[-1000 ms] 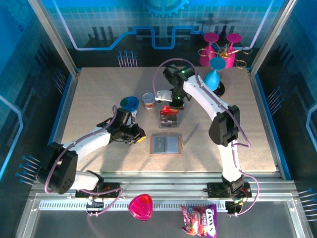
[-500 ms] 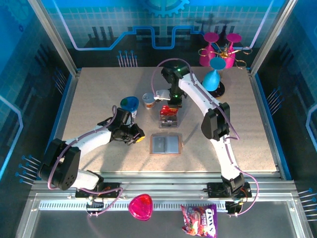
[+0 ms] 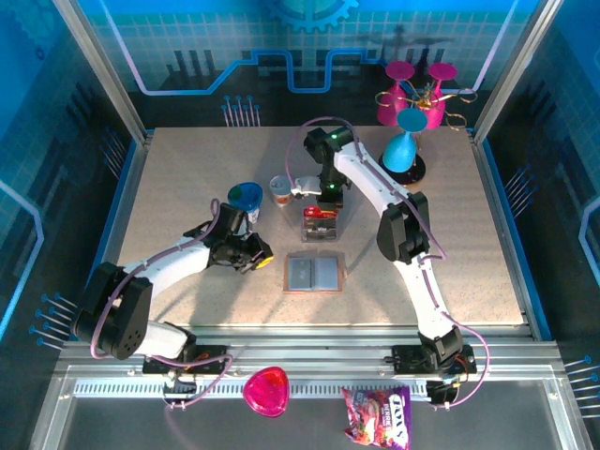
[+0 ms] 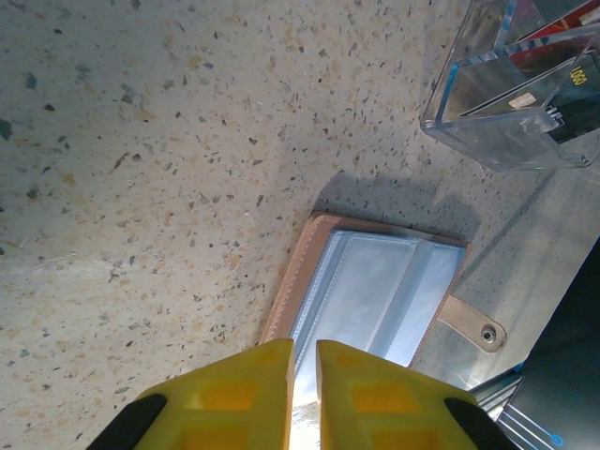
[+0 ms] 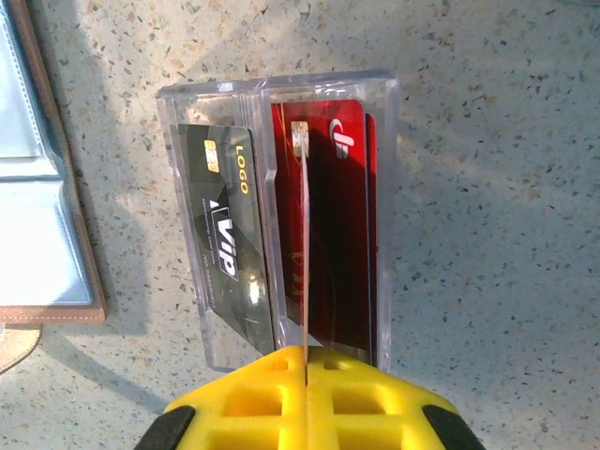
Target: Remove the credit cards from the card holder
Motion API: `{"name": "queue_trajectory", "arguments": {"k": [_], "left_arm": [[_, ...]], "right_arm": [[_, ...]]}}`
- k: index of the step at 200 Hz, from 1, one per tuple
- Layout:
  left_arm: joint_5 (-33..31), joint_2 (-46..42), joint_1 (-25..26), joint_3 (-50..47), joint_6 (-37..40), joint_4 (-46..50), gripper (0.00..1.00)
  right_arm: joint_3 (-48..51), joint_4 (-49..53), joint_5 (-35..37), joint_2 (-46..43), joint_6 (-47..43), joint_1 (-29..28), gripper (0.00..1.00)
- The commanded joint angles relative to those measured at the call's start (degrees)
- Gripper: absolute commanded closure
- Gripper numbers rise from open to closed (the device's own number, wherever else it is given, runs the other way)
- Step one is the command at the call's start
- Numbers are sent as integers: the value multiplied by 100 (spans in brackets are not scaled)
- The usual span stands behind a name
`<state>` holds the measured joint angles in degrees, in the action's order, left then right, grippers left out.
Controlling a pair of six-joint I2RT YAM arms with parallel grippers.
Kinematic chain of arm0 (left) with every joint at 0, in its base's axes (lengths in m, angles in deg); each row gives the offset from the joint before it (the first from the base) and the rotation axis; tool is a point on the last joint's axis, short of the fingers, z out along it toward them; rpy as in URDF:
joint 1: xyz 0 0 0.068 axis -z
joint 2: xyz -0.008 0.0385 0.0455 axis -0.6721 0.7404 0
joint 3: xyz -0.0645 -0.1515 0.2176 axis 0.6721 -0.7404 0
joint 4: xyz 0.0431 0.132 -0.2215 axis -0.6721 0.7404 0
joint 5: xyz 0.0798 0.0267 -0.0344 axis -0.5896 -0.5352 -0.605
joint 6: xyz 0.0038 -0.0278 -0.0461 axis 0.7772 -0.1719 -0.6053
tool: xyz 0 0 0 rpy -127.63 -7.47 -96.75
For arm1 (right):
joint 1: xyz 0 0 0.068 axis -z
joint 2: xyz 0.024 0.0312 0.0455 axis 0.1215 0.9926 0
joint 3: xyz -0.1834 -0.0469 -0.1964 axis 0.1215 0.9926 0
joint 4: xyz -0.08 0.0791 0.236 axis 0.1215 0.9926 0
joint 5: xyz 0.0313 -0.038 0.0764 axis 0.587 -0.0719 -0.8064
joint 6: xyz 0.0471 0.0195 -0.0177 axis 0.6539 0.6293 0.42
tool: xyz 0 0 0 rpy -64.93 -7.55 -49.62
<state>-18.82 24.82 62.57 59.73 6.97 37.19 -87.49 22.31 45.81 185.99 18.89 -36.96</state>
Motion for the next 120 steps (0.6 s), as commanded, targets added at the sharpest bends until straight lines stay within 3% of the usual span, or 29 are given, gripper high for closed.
{"name": "queue_trajectory", "arguments": {"k": [1,73,120], "left_arm": [[46,-60,-65,31,127,132,86],[189,5,-83,-48,119,-79,86],[413,233,-78,-48,150,-307,86]], "right_arm": [[-106,166,-65,130,-37,-37,89],[-18,-158,176,-193,238,-43,83],[1009,-1007,117,-993,834,-87,83]]}}
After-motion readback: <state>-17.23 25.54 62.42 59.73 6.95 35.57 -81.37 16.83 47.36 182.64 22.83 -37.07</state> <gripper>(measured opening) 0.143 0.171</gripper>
